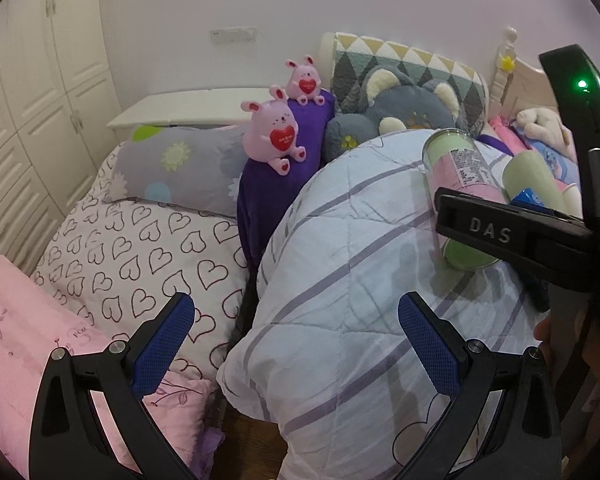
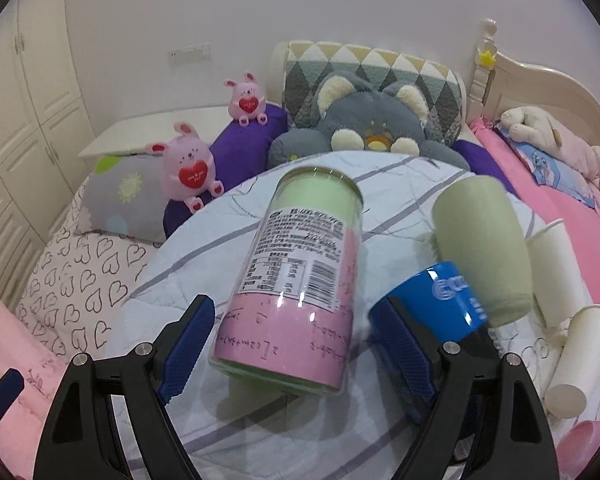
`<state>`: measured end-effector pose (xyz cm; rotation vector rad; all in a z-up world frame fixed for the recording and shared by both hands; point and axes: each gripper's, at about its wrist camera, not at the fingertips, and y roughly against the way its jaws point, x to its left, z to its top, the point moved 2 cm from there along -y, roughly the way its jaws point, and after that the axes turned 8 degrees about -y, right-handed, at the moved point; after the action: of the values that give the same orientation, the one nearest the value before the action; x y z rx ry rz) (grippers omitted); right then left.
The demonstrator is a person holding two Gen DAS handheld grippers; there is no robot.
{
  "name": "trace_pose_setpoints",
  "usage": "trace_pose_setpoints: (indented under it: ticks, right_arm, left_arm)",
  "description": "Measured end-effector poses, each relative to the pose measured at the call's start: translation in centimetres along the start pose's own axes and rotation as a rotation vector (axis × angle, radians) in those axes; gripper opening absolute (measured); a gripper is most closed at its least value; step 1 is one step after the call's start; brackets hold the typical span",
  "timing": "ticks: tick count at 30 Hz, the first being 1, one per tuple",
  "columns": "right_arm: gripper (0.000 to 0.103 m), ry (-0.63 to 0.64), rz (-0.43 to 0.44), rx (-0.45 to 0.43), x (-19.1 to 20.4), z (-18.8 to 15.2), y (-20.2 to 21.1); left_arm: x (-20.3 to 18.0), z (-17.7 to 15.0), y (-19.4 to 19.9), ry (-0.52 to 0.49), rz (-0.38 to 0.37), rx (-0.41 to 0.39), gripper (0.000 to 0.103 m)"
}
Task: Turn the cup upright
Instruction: 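Move the right gripper to the lying pink-and-green canister and close around it, then lift the pink-and-green canister with the right gripper and carry it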
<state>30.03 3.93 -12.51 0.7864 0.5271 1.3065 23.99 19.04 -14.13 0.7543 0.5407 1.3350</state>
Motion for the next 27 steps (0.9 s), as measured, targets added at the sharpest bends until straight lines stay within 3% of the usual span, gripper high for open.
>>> trace_pose_setpoints:
  ticks: [6,9,16,27]
  right_arm:
    - [0.085,-0.025,0.036,0.008,-0.4,0.1,-0.9]
    - [0.076,-0.015,0.031,0.014,-0.3,0.1,-1.0]
    - [0.075,0.014,0.070,0.035,-0.3,-0.7,-0.2]
    - [0.076,0.122,0.151,0.095,-0.6,-5.1,3.7]
  left_arm:
    - [-0.1,0.0,-0.5,-0.006,-0.007,0.011,0.103]
    - [-0.2,-0.3,-0.5,-0.008,-0.012,0.016,0.103]
    - [0.1,-1.4,0.6,0.007,-0.007,0.024,0.103]
    - [-0.9,-4.8,5.0,0.034,0.023,0.031,0.103]
